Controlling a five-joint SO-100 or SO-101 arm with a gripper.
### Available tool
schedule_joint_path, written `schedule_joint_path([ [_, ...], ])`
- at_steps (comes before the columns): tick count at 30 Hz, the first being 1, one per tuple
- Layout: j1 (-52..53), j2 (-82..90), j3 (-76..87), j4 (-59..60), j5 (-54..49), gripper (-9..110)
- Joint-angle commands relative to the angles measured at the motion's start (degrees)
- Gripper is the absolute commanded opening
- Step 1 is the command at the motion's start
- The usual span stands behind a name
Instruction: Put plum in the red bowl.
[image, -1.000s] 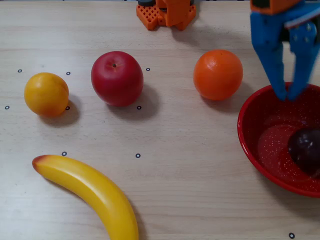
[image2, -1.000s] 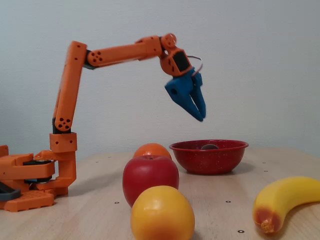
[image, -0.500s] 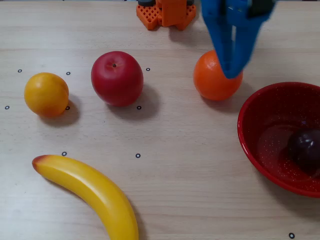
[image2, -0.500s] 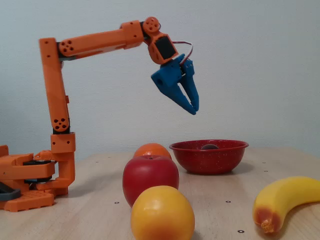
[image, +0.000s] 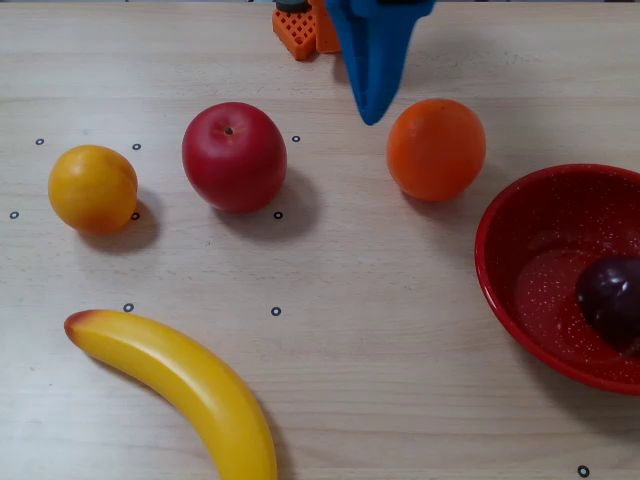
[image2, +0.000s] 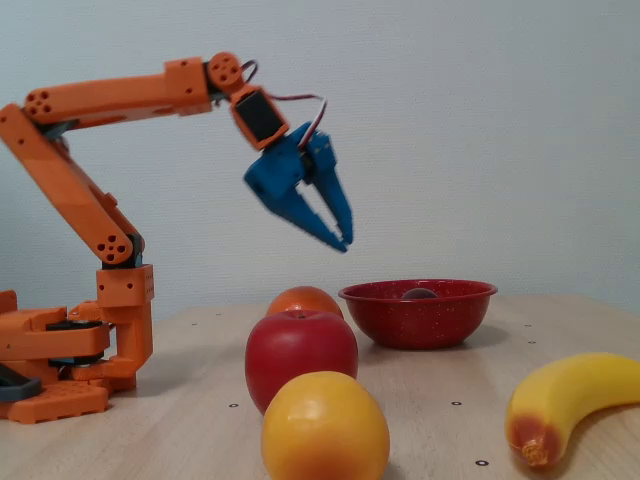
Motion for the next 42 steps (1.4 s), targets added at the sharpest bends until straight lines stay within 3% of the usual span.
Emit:
schedule_joint_path([
  [1, 0.97, 8.44, 3.08, -4.22, -0.18, 0],
  [21, 4.83, 47.99, 47.64, -9.14, 1.85, 0],
  [33, 5.89, 60.38, 60.82, -7.38, 7.38, 0],
  [42, 6.33, 60.56, 63.46, -4.75, 10.99, 0],
])
